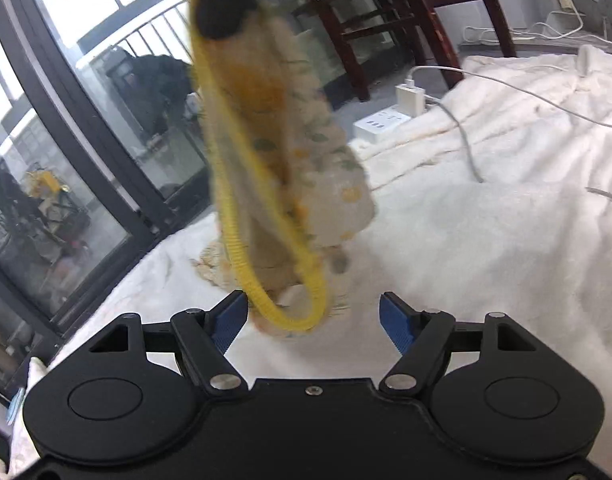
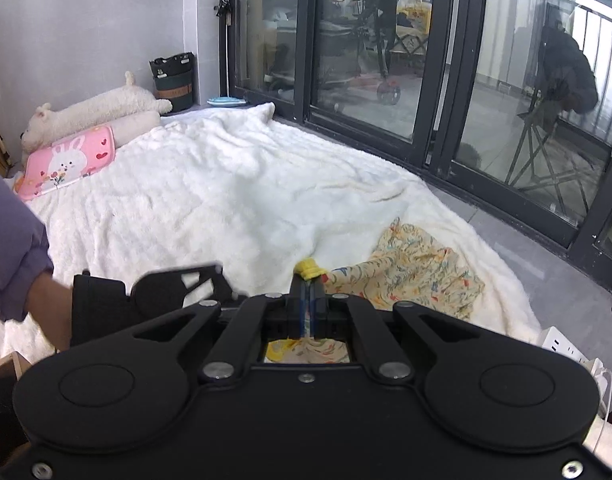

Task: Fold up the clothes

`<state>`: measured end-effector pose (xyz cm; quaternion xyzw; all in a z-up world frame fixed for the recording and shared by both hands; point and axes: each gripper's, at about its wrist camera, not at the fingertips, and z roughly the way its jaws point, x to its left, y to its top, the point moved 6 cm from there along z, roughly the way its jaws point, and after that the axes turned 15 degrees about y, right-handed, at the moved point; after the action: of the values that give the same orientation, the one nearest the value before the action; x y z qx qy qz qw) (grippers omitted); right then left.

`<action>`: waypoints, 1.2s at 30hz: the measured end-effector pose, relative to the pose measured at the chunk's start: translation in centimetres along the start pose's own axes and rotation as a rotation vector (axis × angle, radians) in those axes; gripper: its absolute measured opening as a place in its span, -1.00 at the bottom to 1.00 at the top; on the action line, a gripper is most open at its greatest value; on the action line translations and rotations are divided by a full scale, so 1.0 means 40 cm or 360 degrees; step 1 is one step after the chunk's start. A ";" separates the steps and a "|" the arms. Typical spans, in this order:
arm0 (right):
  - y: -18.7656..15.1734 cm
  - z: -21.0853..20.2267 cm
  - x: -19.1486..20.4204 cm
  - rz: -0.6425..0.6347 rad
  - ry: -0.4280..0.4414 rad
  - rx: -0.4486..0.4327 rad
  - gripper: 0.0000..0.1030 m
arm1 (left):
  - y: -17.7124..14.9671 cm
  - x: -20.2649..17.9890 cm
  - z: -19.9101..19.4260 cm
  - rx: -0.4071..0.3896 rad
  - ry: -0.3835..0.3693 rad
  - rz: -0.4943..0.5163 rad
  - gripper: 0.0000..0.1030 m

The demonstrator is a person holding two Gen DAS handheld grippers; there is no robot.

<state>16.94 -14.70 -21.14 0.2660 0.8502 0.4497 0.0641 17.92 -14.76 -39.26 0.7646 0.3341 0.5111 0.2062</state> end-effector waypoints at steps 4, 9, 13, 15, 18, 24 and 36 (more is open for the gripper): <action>-0.014 -0.021 -0.001 -0.0081 -0.0065 0.0059 -0.96 | 0.011 0.066 0.034 -0.0097 -0.0013 0.0065 -0.91; -0.003 -0.091 -0.003 -0.0186 -0.0186 0.0065 -0.96 | 0.066 0.255 -0.017 -0.0254 0.0021 0.0094 -0.94; 0.088 -0.223 0.088 -0.0421 -0.0250 -0.0042 -0.96 | 0.186 0.430 -0.134 -0.0415 0.0048 -0.0087 -0.94; 0.152 -0.301 0.131 -0.0554 -0.0315 -0.0086 -0.96 | 0.295 0.560 -0.246 -0.0550 0.0043 -0.0189 -0.93; 0.255 -0.429 0.198 -0.0762 -0.0425 -0.0143 -0.96 | 0.403 0.685 -0.377 -0.0669 0.0023 -0.0206 -0.93; 0.437 -0.685 0.340 -0.1070 -0.0631 -0.0194 -0.96 | 0.592 0.859 -0.655 -0.0793 -0.0094 -0.0190 -0.93; 0.498 -0.622 0.239 -0.0890 -0.0526 -0.0146 -0.96 | 0.556 0.825 -0.466 -0.0122 -0.0413 -0.0531 -0.92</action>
<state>8.01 -18.96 10.64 0.0885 0.8472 0.4033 0.3343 15.87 -6.82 3.93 0.7498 0.4070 0.3794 0.3582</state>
